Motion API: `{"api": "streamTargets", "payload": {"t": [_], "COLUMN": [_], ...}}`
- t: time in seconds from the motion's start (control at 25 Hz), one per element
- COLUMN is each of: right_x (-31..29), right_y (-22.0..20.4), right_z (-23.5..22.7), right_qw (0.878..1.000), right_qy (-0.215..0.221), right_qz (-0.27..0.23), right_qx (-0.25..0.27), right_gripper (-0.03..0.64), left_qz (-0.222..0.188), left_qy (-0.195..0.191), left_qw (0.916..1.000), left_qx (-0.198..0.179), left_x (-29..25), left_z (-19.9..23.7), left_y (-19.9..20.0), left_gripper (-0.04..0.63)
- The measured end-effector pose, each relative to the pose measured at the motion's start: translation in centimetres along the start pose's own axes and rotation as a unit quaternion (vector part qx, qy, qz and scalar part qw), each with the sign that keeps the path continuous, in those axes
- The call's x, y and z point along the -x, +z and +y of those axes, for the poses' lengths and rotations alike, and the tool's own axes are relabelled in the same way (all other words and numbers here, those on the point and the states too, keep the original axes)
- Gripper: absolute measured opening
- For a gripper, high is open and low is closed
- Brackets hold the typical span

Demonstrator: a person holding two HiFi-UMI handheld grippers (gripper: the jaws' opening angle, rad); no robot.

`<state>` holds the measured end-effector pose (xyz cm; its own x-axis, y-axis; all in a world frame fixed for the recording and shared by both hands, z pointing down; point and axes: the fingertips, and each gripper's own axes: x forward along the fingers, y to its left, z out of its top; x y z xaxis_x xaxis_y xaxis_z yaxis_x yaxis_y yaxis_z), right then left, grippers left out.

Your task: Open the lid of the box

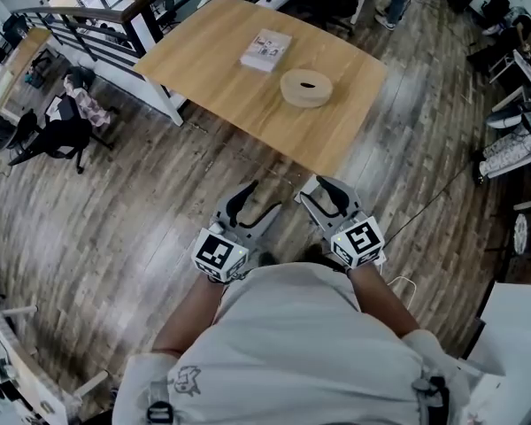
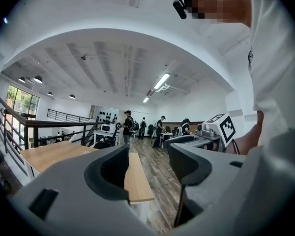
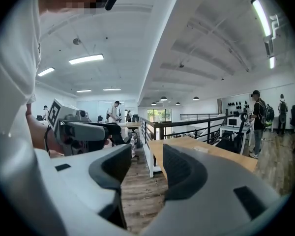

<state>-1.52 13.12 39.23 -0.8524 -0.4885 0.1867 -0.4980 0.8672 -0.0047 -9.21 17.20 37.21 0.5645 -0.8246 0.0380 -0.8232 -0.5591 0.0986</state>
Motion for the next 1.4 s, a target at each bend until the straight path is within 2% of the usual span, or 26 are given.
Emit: {"api": "streamTargets", "payload": {"t": [0.36,0.8,1.16,1.4], "right_x": [-3.8,-9.5,-9.0,-7.5], "right_y": [0.1,0.9,1.6,2.1], "right_z": [-1.9,-9.1,-19.8,-26.1], "right_qw": [1.000,0.998,0.999,0.997], "right_qy": [0.022,0.054,0.021,-0.011], "right_qz": [-0.005,-0.013,-0.025,-0.044], "right_qx": [-0.004,-0.004,-0.026,-0.058], "right_gripper": [0.209,0.210,0.210,0.210], "left_qz": [0.002,0.005,0.008,0.034], "left_qy": [0.027,0.053,0.021,0.005], "left_qw": [0.9996,0.9985,0.9996,0.9992], "left_qx": [-0.003,-0.013,-0.017,-0.019], "left_x": [-0.6,-7.3,-17.5,-23.1], "left_z": [3.5,9.0,9.9,10.4], "left_y": [-0.1,0.5,1.3,0.9], "left_gripper": [0.249,0.249,0.249,0.249]}}
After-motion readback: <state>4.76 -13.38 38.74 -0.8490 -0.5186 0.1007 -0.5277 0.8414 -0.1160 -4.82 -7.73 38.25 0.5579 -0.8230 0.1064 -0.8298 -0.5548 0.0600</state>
